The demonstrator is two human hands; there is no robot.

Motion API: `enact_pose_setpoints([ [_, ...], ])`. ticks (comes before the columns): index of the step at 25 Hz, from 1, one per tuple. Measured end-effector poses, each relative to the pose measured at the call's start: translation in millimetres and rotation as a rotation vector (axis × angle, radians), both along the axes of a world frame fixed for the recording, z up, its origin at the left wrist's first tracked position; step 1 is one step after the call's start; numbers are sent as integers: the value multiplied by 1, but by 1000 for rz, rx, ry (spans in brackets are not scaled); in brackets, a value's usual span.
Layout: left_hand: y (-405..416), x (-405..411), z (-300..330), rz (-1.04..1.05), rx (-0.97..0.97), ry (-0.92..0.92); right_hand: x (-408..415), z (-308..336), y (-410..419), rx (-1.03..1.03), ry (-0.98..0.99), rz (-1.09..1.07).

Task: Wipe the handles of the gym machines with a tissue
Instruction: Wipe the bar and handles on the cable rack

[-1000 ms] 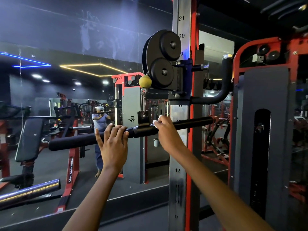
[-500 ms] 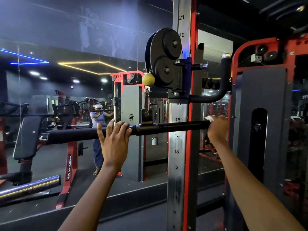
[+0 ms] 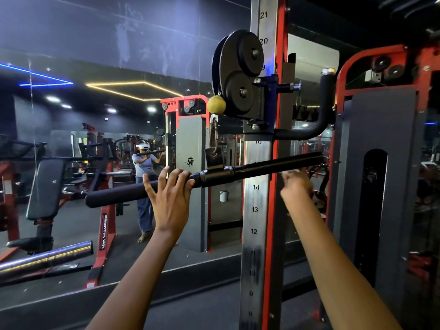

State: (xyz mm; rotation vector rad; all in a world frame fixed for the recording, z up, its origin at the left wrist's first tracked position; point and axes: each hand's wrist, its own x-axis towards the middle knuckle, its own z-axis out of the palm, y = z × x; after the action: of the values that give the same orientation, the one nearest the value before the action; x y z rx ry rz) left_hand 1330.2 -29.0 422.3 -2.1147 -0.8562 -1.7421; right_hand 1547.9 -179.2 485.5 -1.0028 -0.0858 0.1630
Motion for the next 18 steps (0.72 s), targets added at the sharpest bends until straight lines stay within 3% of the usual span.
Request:
enact_pose_setpoints([
  [3, -2, 3, -2, -25, 1, 18, 0, 6, -11, 425, -55, -190],
  [7, -8, 9, -6, -66, -29, 6, -25, -1, -11, 427, -190, -229],
  [10, -11, 10, -7, -64, -18, 6, -2, 6, -38, 464, -219, -549],
  [13, -10, 9, -6, -61, 24, 3, 30, 11, -47, 235, -400, -648],
  [16, -10, 9, -3, -52, 31, 1, 20, -13, -18, 3, -542, -528],
  [18, -11, 11, -4, -56, 36, -10, -6, -35, 2, -114, -783, -419],
])
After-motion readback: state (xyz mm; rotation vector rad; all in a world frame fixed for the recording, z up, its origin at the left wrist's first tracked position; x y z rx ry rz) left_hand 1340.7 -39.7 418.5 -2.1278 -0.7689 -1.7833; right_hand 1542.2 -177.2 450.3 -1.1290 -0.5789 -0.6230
